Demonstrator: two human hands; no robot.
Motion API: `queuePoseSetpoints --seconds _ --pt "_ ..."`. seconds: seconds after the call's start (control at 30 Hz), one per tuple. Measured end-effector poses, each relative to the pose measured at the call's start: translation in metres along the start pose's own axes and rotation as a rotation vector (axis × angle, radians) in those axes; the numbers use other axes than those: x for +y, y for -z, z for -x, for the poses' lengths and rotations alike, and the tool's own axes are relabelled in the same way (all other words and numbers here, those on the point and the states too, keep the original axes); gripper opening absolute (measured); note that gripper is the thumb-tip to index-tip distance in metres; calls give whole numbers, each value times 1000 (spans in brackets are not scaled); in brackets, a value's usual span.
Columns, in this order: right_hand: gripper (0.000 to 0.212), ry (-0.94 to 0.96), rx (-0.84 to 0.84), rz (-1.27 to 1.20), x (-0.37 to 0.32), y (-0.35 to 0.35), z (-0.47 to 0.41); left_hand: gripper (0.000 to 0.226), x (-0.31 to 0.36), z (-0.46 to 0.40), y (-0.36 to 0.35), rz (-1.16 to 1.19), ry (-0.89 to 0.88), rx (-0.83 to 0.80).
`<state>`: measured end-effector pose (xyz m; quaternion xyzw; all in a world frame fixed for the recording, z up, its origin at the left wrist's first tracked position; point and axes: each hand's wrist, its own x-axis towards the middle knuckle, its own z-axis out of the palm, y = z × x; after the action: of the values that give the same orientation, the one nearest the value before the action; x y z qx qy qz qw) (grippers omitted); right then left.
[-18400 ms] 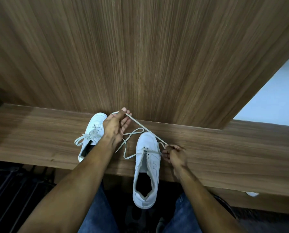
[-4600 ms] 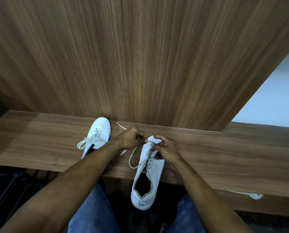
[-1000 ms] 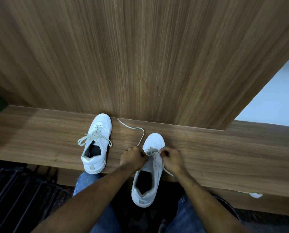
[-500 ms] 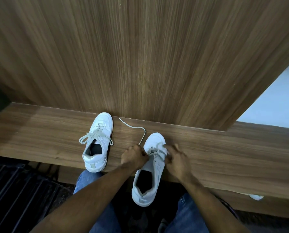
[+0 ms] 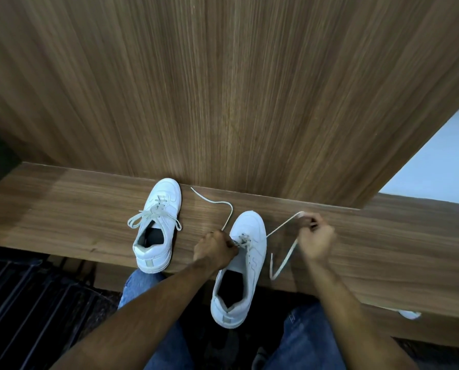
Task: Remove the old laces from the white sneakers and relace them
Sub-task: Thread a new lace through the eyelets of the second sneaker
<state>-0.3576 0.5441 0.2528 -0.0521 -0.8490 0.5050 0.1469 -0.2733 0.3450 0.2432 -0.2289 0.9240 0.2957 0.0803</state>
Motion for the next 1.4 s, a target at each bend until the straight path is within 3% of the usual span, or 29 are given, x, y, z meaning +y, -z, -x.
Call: queuePoseSetpoints --seconds 0.07,0.13,0.27,0.33,0.4,0.5,0.67,0.8,0.9,0.97,1.03,1.2,1.27,1.4 --pt "9 -137 180 -127 -2 13 -21 30 0 -1 -2 -15 0 9" --pt "8 -134 173 -35 0 22 -28 29 0 -1 -3 -10 -1 10" --pt "47 206 -300 393 6 12 7 31 -2 -3 -5 0 -3 5" --pt "47 324 -599 538 10 -3 31 35 -1 -3 -5 -3 3 2" --pt "39 353 -773 580 13 -20 52 38 -2 -3 -5 -4 14 5" --pt "20 348 -712 563 10 -31 63 32 -4 -3 -6 15 20 5" --pt "19 107 -495 569 8 -8 33 23 -6 -4 -5 26 -14 -9" --pt "17 59 -644 604 14 0 27 21 -9 -9 -4 90 -65 -81" --pt "17 79 -627 573 16 -3 33 48 -23 -17 -1 349 -157 -215" --pt "18 80 -615 572 16 -4 36 30 -28 -17 6 369 -217 -312" --pt "19 65 -623 572 15 -2 38 11 -27 -18 11 256 -228 -330" --pt "21 196 -624 835 5 12 37 31 -21 -23 19 -545 -386 -64" --pt "22 239 -627 917 1 17 37 32 -26 -26 18 -654 -376 -24" --pt "21 183 -676 936 5 17 34 30 -29 -29 13 -639 -300 -26"
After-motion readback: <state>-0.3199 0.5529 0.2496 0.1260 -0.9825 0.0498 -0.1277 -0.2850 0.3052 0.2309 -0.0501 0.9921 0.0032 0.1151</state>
